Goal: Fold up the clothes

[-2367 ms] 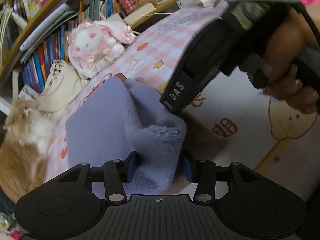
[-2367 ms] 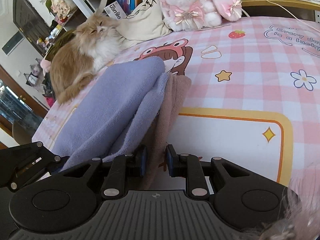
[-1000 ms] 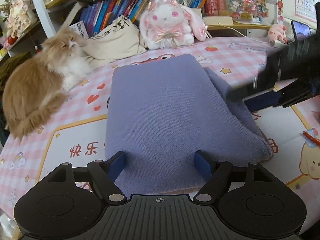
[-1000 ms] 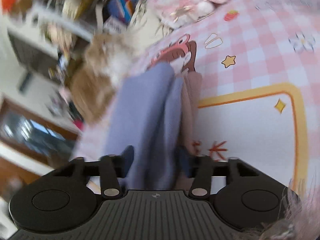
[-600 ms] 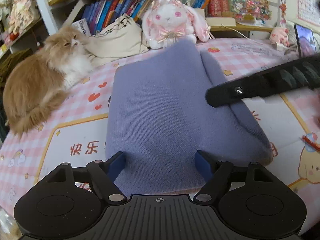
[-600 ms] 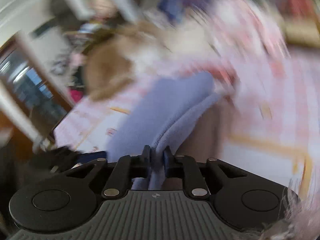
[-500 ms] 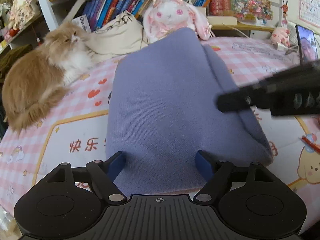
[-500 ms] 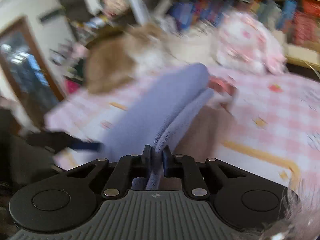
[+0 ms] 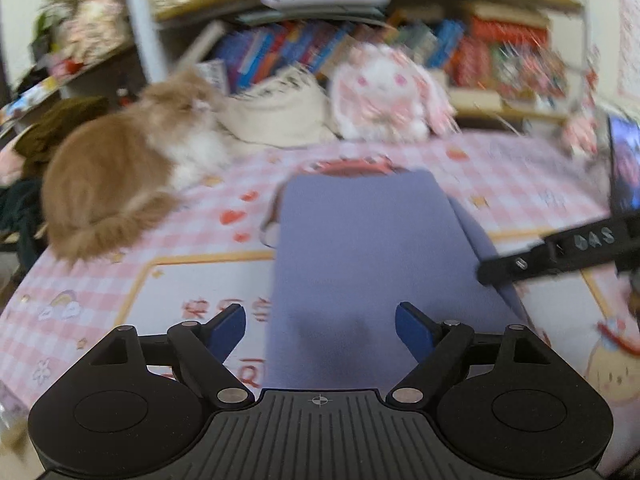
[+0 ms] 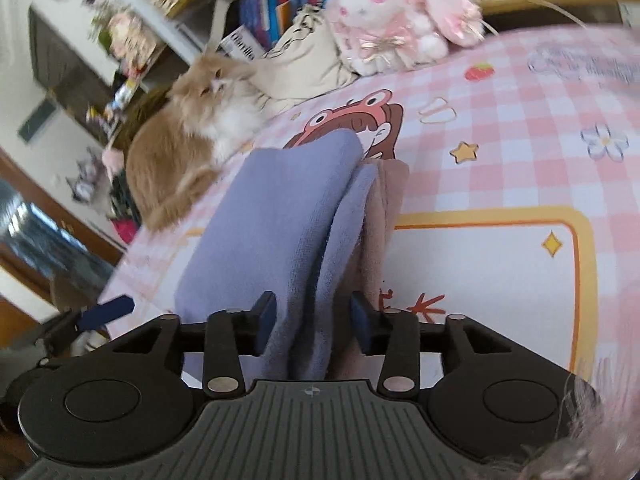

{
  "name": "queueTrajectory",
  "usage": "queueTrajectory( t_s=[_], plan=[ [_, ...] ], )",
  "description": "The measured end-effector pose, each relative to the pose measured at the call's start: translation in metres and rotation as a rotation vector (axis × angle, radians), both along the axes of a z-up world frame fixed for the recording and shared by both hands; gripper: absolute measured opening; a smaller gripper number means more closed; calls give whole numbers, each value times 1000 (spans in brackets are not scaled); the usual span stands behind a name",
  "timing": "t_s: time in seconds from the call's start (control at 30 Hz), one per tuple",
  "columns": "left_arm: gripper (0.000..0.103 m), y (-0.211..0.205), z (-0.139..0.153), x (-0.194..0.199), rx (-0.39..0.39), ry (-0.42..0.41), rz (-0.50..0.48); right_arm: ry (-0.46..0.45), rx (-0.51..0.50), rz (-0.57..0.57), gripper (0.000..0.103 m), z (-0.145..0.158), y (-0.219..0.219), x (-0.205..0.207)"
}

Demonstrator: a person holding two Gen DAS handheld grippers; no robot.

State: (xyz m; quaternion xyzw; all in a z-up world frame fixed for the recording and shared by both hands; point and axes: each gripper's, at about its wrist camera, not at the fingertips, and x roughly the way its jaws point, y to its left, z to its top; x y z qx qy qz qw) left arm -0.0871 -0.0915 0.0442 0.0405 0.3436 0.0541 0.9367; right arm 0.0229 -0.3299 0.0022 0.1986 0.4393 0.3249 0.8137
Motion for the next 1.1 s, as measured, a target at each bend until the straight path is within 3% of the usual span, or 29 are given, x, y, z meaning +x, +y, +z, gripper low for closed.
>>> queueTrajectory(
  t_s=[0.2,0.27,0.4,0.43,0.5,0.6,0.93,1.1],
  plan=[
    [85,27,6,9,-75,-17,92,65,4,-14,40,-6,11,11],
    [85,33,6,10,-91,-16,102,31,-16,-5,13,-3,17,11],
    [85,45,-1,16,-125,10,93,-318,-110,72,11,29,32,-21],
    [85,48,-3,17,-134,19,90,-361,-144,84,11,32,36,-26],
    [85,52,-7,21,-146,36,76,-253,-190,61,11,21,40,-18],
    [85,55,-12,29,-152,62,43,-97,-160,6,13,0,33,-4],
    [85,84,-17,54,-304,90,28,-50,-174,-67,17,3,36,-5],
    [85,87,-23,65,-344,128,10,-43,-179,-92,20,3,38,-6]
  ],
)
